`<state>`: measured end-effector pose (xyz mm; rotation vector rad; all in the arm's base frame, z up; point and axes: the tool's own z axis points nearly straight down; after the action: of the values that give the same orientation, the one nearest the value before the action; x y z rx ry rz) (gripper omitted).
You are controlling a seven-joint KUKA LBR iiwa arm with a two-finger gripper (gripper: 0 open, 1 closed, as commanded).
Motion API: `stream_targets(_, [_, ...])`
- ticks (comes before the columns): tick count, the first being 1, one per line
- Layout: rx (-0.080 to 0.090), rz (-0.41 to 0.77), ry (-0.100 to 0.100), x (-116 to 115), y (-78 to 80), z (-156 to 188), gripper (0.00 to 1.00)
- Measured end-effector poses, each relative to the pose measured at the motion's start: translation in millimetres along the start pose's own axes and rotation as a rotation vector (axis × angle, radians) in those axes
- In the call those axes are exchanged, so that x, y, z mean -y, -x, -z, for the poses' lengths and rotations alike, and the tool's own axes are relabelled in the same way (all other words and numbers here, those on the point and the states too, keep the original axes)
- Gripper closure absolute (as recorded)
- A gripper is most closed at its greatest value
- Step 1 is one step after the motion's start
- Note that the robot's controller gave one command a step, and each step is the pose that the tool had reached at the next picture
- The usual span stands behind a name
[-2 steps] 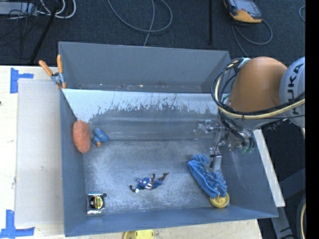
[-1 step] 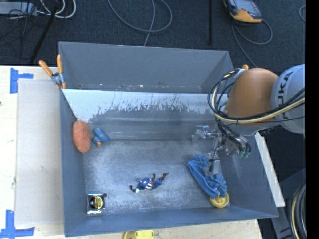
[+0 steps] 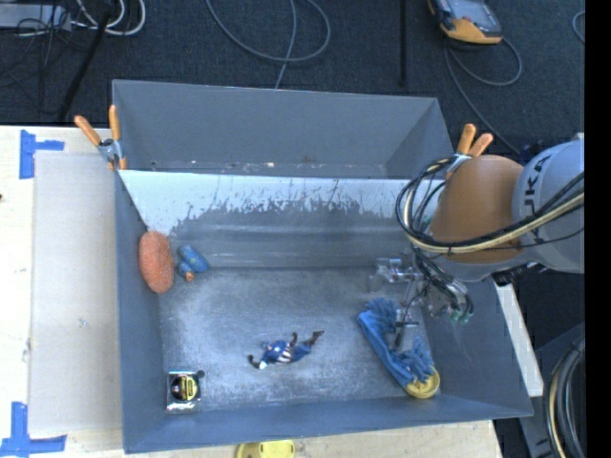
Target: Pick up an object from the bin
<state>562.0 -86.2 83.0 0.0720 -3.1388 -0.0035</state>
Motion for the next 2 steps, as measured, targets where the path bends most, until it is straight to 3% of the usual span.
stream_targets(1, [0.001, 0.154, -0.002, 5.6, 9.9, -10.6, 1.00])
stream_targets(2, [0.001, 0.154, -0.002, 5.5, 10.0, -10.6, 1.00])
